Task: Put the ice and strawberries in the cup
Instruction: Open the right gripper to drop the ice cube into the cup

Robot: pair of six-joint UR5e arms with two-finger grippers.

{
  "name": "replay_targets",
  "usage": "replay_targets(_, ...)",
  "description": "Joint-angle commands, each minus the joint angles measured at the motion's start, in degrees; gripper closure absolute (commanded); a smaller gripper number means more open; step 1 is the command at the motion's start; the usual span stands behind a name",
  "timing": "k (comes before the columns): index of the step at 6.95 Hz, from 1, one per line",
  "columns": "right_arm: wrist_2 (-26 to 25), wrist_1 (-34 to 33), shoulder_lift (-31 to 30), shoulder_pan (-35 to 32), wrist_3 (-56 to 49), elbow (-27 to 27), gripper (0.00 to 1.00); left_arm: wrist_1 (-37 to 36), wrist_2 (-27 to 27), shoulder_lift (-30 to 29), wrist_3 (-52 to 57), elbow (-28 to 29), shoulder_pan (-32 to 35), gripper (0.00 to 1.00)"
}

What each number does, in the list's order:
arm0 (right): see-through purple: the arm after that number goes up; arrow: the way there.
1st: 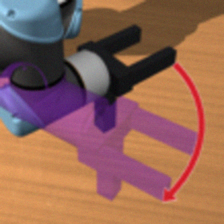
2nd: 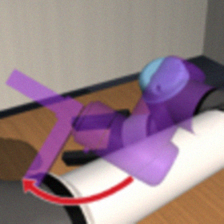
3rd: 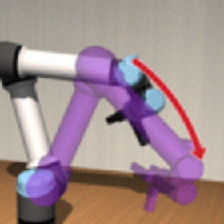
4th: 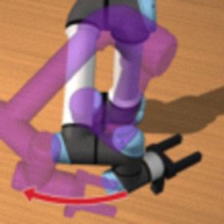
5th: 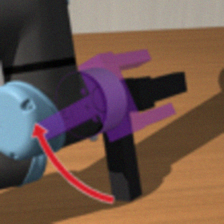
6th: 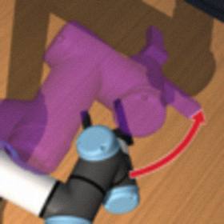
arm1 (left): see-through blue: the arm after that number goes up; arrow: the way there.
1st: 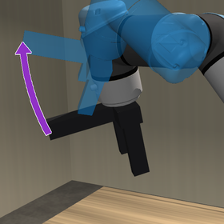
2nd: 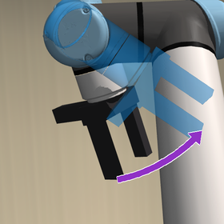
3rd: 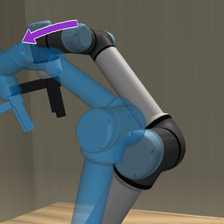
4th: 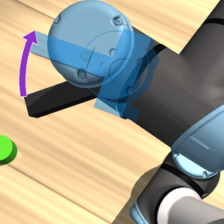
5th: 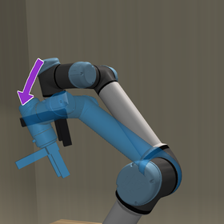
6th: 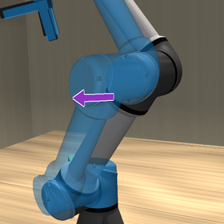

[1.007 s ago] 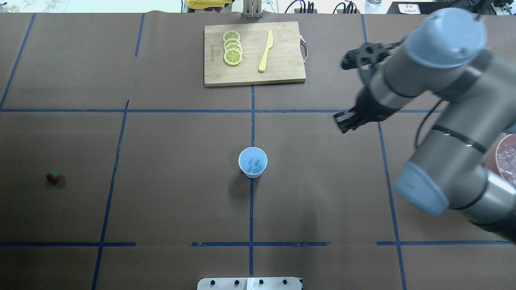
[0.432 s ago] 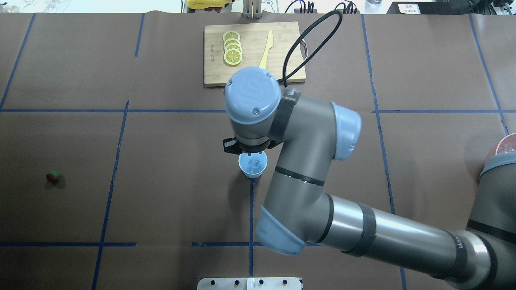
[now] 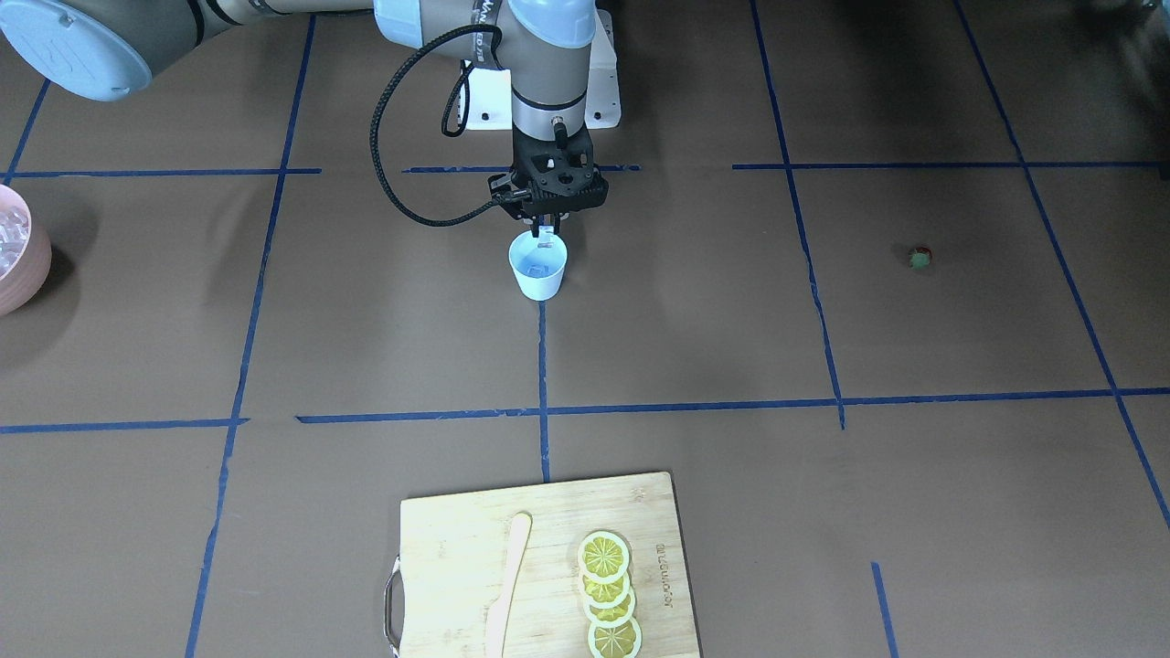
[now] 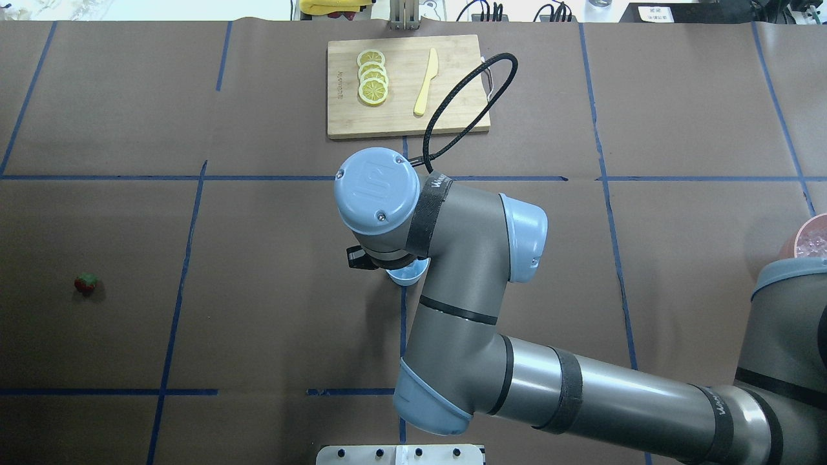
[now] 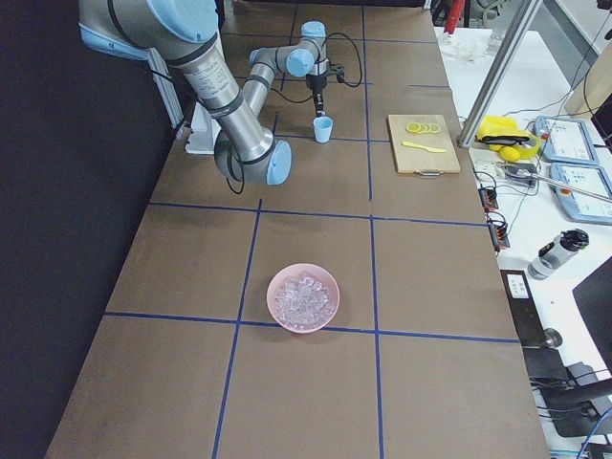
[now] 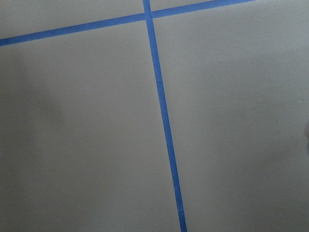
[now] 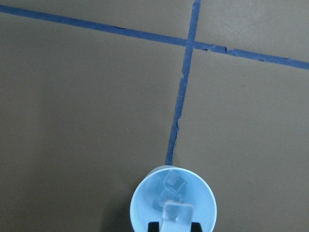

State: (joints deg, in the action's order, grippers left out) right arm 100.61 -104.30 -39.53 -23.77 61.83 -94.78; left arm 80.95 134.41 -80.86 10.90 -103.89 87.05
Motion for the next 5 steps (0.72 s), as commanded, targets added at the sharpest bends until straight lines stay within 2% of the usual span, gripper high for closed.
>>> replay_targets(1, -0.1, 0.2, -0.1, 0.0, 0.0, 0.0, 0.31, 0.0, 0.0, 0.0, 0.0, 0.0, 0.0, 0.00)
replay_targets(2, -0.1, 0.2, -0.1, 0.0, 0.0, -0.1, 0.07, 0.0, 0.0, 0.0, 0.0, 0.0, 0.0, 0.00)
replay_targets(3, -0.1, 0.2, -0.1, 0.0, 0.0, -0.1, 0.02, 0.0, 0.0, 0.0, 0.0, 0.0, 0.0, 0.00)
replay_targets(5, 0.0, 0.2, 0.0, -0.4, 0.0, -0.7, 0.02, 0.1, 0.0, 0.0, 0.0, 0.0, 0.0, 0.00)
